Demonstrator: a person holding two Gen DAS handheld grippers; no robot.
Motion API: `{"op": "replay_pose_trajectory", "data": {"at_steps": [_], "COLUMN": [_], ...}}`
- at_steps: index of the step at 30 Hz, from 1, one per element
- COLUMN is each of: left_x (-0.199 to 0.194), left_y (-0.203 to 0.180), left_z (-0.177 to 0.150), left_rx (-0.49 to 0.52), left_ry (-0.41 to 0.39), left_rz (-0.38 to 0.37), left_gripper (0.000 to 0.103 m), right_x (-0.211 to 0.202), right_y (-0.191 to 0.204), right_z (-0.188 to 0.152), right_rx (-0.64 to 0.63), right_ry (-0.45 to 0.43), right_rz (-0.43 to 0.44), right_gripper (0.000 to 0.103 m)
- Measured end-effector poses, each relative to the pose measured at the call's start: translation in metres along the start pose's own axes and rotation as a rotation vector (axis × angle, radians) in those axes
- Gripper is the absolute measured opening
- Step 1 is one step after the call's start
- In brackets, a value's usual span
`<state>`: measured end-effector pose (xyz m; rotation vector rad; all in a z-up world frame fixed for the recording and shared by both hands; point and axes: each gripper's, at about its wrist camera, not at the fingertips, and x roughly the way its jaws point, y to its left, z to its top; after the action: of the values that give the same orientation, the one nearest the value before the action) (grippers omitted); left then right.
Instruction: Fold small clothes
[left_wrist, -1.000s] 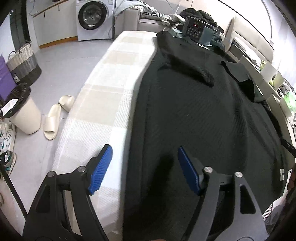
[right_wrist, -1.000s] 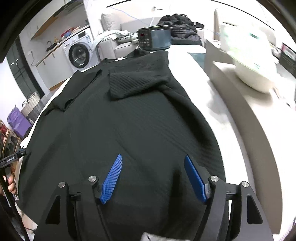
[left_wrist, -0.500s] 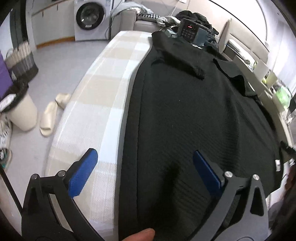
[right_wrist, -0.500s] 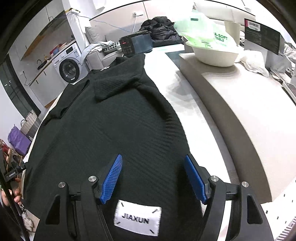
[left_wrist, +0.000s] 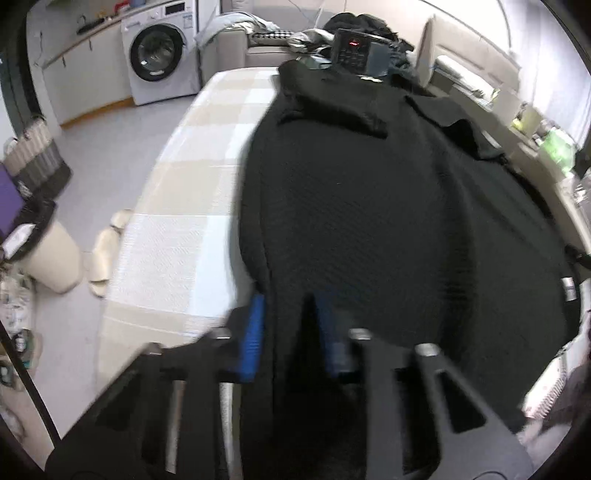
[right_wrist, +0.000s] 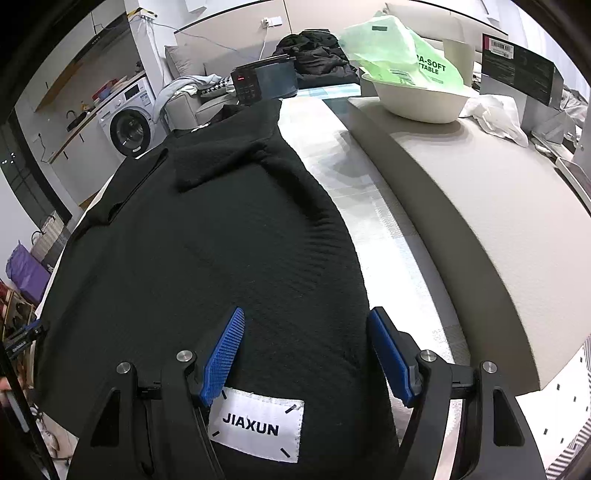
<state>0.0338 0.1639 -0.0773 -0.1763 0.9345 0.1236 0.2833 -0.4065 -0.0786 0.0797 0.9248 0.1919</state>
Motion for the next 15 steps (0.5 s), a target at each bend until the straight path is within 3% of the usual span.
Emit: {"op": "replay_pose_trajectory", "data": {"at_steps": [1, 12, 15], "left_x": [0.000, 0.001, -0.002], "left_y": [0.003, 0.026, 0.021], "left_z": [0.001, 0.007, 0.003], "left_rx": [-0.013, -0.094, -0.050], "left_ry": [0.001, 0.046, 0.064], "left_rz": [0.000, -0.003, -0.039], "left_gripper": [0.009, 0.009, 0.029], "right_x": [0.000, 0.000, 0.001], "right_y": [0.000, -0.005, -0.005], "right_z": [0.000, -0.001, 0.000], "right_rx": [0.001, 0.012, 0.004], "right_ry": [0.000, 0.019, 0.025], "right_rz": [0.001, -0.002, 0.002], "right_gripper": [0.071, 0.071, 0.071]}}
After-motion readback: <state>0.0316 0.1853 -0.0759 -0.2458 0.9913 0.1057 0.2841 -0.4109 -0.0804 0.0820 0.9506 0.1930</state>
